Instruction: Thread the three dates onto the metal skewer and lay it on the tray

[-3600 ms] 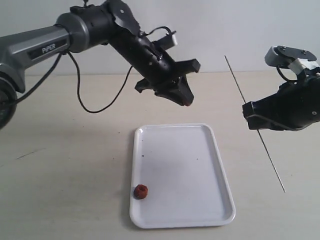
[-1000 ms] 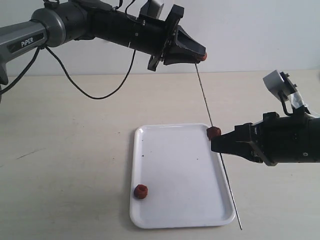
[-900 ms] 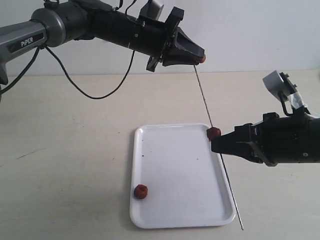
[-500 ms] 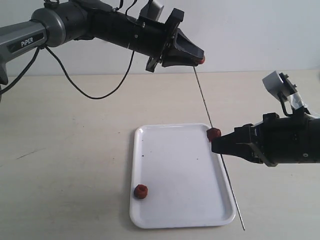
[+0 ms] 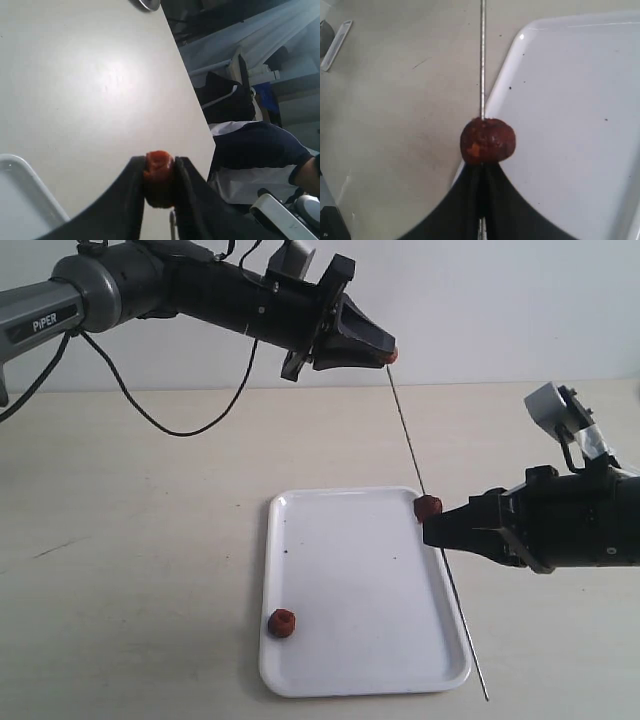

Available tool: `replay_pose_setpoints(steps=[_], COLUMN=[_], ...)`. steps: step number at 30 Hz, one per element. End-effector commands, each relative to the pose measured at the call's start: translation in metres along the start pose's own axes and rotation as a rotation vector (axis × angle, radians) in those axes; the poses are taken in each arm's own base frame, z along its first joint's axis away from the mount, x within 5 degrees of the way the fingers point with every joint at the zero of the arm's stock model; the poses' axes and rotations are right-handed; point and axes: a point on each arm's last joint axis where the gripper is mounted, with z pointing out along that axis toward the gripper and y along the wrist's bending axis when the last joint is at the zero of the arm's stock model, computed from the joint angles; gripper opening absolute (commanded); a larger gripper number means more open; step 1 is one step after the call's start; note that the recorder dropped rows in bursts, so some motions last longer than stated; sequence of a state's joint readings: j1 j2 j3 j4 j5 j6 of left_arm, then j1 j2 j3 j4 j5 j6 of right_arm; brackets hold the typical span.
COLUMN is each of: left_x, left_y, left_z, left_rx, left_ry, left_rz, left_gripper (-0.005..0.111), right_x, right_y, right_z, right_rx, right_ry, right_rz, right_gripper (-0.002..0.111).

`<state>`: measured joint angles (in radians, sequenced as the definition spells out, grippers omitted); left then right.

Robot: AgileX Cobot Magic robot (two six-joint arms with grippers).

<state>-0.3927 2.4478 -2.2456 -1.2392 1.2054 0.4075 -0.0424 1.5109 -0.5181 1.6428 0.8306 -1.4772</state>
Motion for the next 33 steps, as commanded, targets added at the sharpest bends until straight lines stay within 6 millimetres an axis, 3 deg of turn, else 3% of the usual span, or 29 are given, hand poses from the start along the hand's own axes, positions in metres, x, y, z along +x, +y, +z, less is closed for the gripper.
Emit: replay_pose_setpoints(steps=[1,18,33], left_x=[-0.003,-0.001,0.003], left_y=[-0.005,-0.007,-0.014], left_z=[-0.005,-0.004,0.008], left_rx=[0.002,0.021,0.026], left_ry=[-0.018,0.001,0.007], left_rz=[0.012,0.009,0.02], left_gripper=[0.021,0.021,0.021], right_x=[0.0,-0.002,-0.003], right_y=[0.001,-0.002,0.0], right_z=[-0.002,-0.002,-0.002], right_rx=[-0.007,0.031,0.011], right_ry=[-0.003,-0.022,-0.032], right_rz=[-0.018,-0.012,-0.01], right_gripper=[0.0,0.0,0.0])
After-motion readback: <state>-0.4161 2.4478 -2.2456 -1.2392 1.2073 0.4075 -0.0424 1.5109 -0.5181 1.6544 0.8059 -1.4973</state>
